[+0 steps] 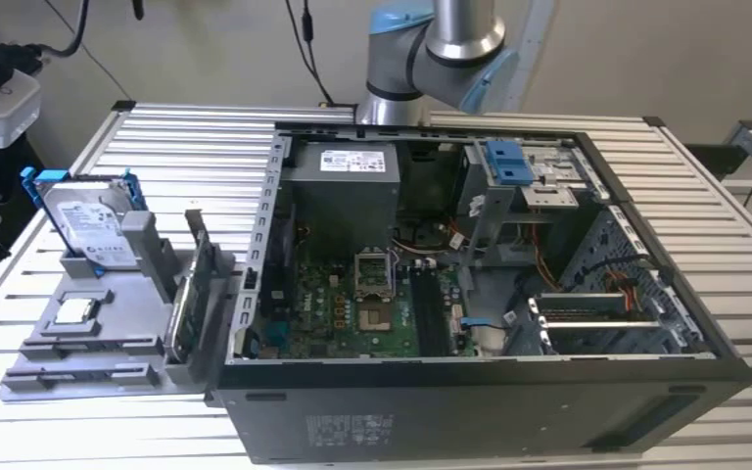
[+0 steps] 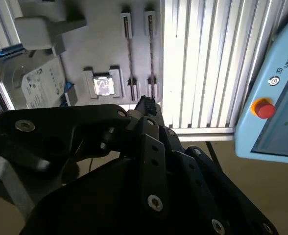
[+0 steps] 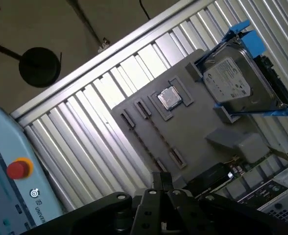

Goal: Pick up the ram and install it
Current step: 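Pick up the ram and move it above insertion slot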

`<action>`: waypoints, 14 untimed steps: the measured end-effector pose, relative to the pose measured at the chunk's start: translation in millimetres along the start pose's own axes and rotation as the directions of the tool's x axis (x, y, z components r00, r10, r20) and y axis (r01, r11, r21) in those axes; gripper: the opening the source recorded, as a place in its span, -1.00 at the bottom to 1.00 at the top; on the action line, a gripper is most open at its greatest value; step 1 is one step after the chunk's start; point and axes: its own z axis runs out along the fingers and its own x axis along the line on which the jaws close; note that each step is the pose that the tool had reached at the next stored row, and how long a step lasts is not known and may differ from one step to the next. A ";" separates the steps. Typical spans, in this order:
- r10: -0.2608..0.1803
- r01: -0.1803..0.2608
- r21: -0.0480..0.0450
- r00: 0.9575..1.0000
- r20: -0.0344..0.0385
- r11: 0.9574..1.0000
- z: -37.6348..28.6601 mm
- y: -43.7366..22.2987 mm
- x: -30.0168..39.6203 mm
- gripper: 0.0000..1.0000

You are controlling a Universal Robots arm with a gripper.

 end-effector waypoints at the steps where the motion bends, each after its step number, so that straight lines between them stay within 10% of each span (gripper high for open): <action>1: -0.013 0.013 0.000 1.000 0.000 1.000 0.0 0.0 0.0 -0.79; 14: -0.143 0.143 -0.002 0.990 -0.003 0.990 1.5 -0.4 0.5 -0.79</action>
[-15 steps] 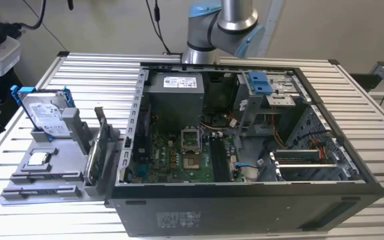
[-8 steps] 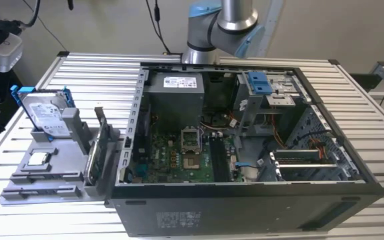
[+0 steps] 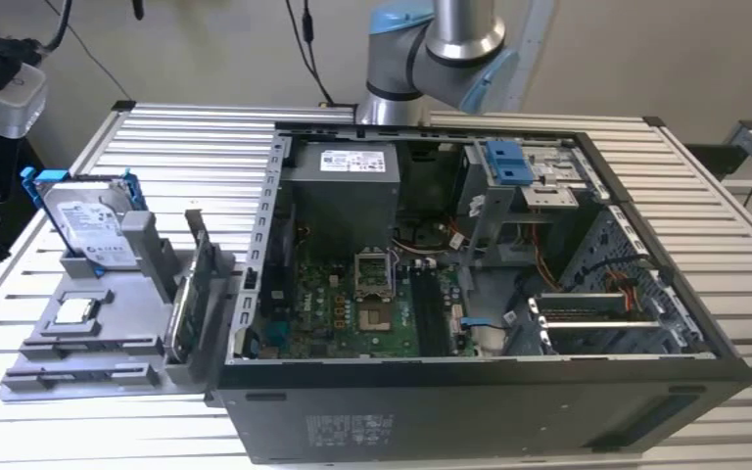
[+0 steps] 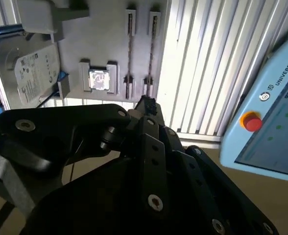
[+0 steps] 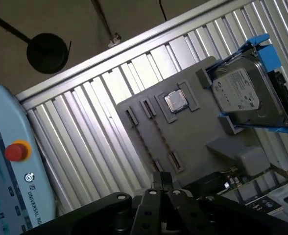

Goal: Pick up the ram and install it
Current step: 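Pick up the ram and move it above insertion slot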

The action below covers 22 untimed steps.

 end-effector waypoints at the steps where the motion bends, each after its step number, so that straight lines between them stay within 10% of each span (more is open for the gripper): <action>1: -0.017 0.017 0.000 1.000 0.000 1.000 0.8 -0.1 0.0 -0.79; 6: -0.108 0.108 -0.002 0.994 -0.003 0.994 5.7 -0.2 0.1 -0.79; 12: -0.214 0.214 -0.003 0.977 -0.006 0.977 10.9 -0.4 0.3 -0.79; 22: -0.382 0.382 -0.008 0.924 -0.010 0.924 21.3 -0.8 0.6 -0.79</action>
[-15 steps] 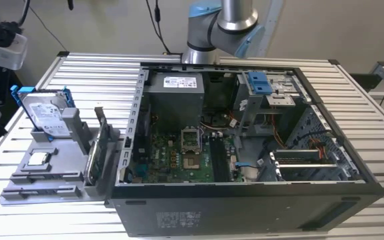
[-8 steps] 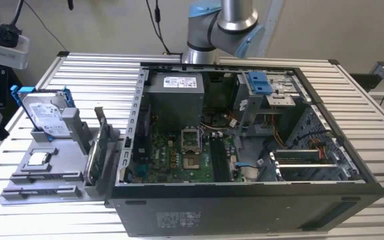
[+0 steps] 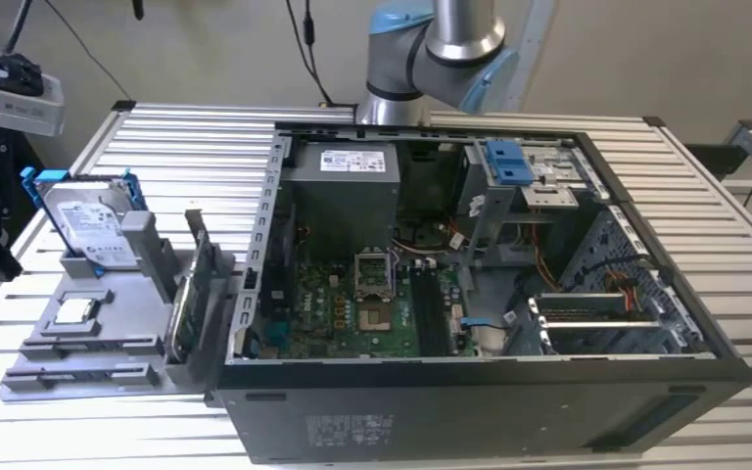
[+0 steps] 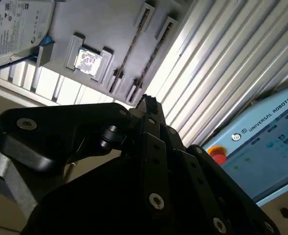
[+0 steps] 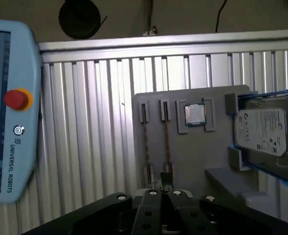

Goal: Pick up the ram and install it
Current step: 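Pick up the ram and move it above insertion slot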

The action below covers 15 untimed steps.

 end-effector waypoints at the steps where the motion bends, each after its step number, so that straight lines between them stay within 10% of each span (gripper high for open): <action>1: -0.015 0.015 0.000 1.000 0.000 1.000 0.8 0.0 0.0 -0.79; 4: -0.055 0.055 0.002 0.998 -0.001 0.998 2.6 0.0 0.1 -0.79; 9: -0.071 0.071 0.009 0.997 0.022 0.997 4.2 -0.1 0.5 -0.79; 15: -0.071 0.071 0.010 0.997 0.023 0.997 4.5 -0.2 0.6 -0.79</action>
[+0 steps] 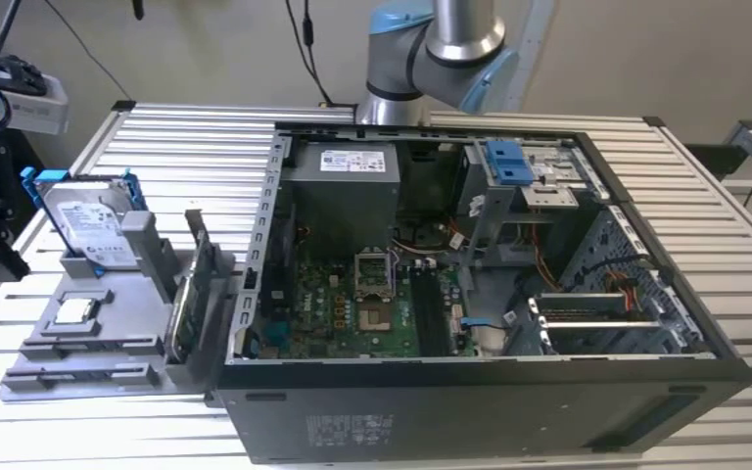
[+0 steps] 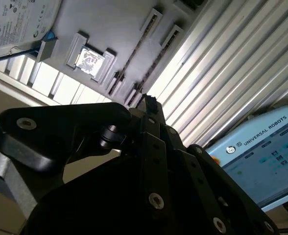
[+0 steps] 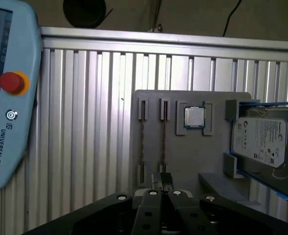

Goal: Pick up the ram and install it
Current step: 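Pick up the ram and move it above insertion slot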

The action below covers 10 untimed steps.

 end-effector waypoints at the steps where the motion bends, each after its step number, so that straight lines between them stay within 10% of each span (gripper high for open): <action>1: 0.000 0.000 0.000 1.000 0.000 1.000 0.0 0.0 0.0 -0.79; 10: 0.000 0.000 0.000 1.000 0.000 1.000 0.1 0.0 0.0 -0.65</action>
